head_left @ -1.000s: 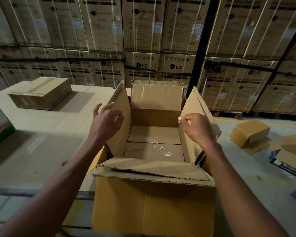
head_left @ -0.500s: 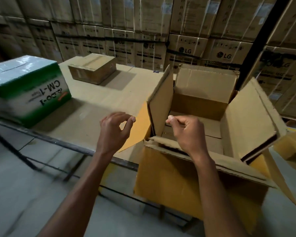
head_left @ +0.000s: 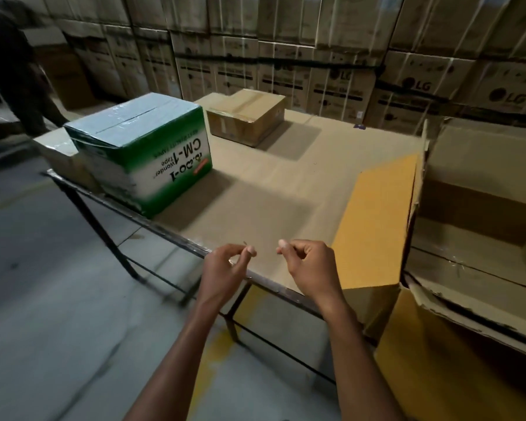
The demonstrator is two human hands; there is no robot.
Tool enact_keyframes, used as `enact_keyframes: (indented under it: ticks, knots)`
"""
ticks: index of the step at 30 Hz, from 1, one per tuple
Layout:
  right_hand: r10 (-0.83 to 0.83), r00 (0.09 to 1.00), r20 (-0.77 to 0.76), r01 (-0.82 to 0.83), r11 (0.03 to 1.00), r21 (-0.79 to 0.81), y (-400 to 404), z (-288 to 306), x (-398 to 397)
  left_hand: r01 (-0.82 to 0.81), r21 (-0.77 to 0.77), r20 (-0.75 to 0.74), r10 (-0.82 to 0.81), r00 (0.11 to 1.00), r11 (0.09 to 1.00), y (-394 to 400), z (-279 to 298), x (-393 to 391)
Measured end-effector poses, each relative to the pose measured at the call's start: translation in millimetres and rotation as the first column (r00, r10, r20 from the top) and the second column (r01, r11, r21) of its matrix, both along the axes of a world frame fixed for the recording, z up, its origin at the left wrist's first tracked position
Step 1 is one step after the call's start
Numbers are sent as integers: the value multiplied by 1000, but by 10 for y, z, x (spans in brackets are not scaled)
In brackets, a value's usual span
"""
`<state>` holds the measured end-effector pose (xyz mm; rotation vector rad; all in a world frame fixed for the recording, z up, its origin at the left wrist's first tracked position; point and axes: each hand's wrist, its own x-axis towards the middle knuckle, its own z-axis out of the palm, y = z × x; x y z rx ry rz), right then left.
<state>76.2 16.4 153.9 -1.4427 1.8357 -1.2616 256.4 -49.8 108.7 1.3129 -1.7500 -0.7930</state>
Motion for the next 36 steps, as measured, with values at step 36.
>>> enact_keyframes:
  ticks: [36]
  knots:
    - [87,960,-267,66,855,514,-6511,-1183,-288,131,487,-233,-16,972,863,-5285,-1173,-35]
